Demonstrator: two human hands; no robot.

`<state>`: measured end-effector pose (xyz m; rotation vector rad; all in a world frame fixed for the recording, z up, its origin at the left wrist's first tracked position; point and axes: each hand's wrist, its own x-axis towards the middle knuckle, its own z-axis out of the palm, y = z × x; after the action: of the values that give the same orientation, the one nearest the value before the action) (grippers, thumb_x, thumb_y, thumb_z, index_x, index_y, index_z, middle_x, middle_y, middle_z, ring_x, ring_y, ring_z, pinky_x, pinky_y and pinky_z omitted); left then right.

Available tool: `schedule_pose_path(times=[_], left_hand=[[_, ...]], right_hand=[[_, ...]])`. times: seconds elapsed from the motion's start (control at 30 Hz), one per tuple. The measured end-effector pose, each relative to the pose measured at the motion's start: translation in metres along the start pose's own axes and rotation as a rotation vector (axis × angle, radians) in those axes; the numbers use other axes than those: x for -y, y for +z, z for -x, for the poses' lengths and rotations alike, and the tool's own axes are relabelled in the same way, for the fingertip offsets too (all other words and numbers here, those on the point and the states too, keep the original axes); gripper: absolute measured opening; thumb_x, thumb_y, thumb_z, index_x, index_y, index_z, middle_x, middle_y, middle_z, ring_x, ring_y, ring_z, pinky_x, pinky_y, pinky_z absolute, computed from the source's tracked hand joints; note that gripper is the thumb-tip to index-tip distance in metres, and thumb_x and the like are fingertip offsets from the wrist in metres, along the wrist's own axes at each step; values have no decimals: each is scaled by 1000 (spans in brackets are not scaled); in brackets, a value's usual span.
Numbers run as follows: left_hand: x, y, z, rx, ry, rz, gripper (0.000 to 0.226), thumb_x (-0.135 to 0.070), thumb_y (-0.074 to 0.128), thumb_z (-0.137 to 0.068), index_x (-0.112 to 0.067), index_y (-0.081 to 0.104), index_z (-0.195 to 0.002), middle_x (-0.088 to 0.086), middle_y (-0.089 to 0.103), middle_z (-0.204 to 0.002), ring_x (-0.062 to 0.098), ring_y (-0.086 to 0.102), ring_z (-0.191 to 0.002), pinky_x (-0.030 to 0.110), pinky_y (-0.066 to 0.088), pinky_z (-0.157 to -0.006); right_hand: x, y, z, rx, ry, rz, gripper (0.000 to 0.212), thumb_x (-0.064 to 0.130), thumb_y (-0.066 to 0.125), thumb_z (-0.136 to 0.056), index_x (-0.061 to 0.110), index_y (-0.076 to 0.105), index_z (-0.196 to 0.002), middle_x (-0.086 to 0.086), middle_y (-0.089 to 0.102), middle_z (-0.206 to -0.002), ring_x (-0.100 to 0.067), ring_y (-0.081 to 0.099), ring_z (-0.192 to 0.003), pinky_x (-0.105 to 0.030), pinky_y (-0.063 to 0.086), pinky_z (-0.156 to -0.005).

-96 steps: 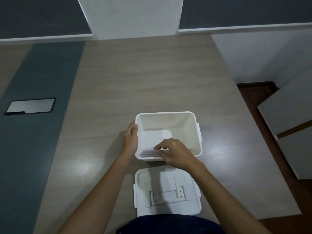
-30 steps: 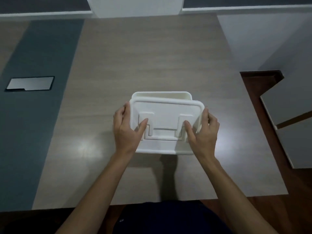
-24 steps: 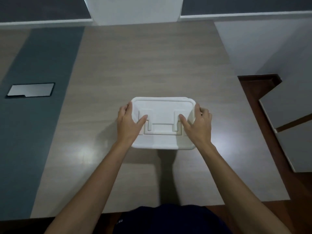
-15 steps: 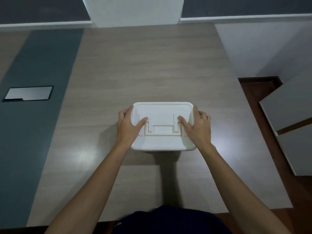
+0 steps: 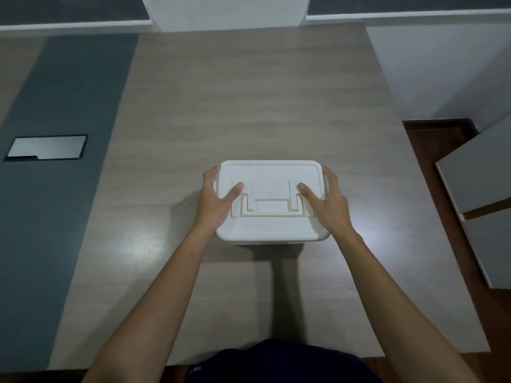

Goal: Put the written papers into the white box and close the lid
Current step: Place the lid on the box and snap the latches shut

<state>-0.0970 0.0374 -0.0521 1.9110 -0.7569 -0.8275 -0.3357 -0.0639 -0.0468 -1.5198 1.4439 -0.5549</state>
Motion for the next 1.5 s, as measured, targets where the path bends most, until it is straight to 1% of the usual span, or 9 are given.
schedule_pose_path(times=[0.33, 0.5, 0.6, 0.7, 0.8, 1.0, 1.23, 1.37, 1.5], left_hand=[[2, -1, -5, -42, -56, -117, 43, -51, 53, -90, -29, 37, -124, -11, 55, -120, 25, 62, -105, 38, 49, -91], [4, 2, -4, -65, -125, -87, 45, -57, 51, -88, -27, 46, -122, -6, 63, -106, 21, 62, -100, 35, 49, -87], [3, 2, -2, -88, -185, -84, 53, -62, 53, -85, -25, 49, -122, -8, 63, -103, 18, 60, -96, 33, 46, -83], [2, -3, -2, -57, -335, -2, 52, -60, 56, -82, -14, 59, -105, -3, 64, -95, 21, 60, -89, 33, 43, -74], [9, -10, 2, -7, -369, 106, 35, -47, 60, -79, -14, 65, -89, 4, 70, -95, 28, 66, -90, 37, 50, -76], [17, -17, 15, -198, -246, 138, 34, -43, 81, -67, -18, 73, -89, -3, 75, -89, 19, 72, -86, 37, 57, -78], [14, 0, 33, -337, -69, -15, 41, -38, 63, -88, -20, 65, -124, -2, 73, -108, 16, 68, -99, 29, 53, -86], [19, 8, 31, -409, 35, -180, 43, -35, 52, -95, -19, 57, -135, 10, 75, -101, 27, 68, -91, 33, 51, -81], [26, 10, 28, -445, 86, -218, 41, -35, 48, -96, -23, 57, -134, 11, 75, -91, 28, 67, -81, 35, 53, -75]], right_hand=[[9, -3, -8, 63, 35, 162, 74, 67, 61, -80, 43, 26, -141, -2, 60, -111, -27, 58, -98, -39, 49, -82], [3, 4, -1, -27, 10, 95, 72, 72, 61, -76, 49, 31, -137, 9, 63, -115, -19, 58, -101, -39, 50, -87], [1, 5, -3, -41, 141, 78, 85, 77, 64, -68, 34, 41, -138, 9, 62, -116, -18, 57, -104, -37, 49, -86], [4, 5, -5, -40, 312, 46, 82, 81, 68, -57, 15, 62, -107, 3, 67, -101, -20, 64, -96, -39, 54, -82], [6, 6, -5, -72, 340, 16, 76, 80, 71, -54, 15, 64, -90, 3, 67, -89, -18, 65, -86, -36, 54, -73], [9, 9, 0, -305, 186, 220, 87, 83, 67, -54, 14, 55, -106, 2, 59, -105, -20, 59, -92, -38, 48, -77], [-3, 16, 8, -286, -84, 219, 69, 53, 63, -87, 8, 49, -138, -12, 64, -121, -31, 57, -114, -36, 44, -92], [-6, 17, 13, -357, -186, 189, 59, 43, 56, -93, 5, 51, -138, -13, 70, -93, -28, 63, -86, -30, 49, -80], [-3, 18, 13, -431, -268, 215, 38, 19, 65, -93, 0, 63, -126, -1, 50, -58, -18, 44, -49, -5, 32, -61]])
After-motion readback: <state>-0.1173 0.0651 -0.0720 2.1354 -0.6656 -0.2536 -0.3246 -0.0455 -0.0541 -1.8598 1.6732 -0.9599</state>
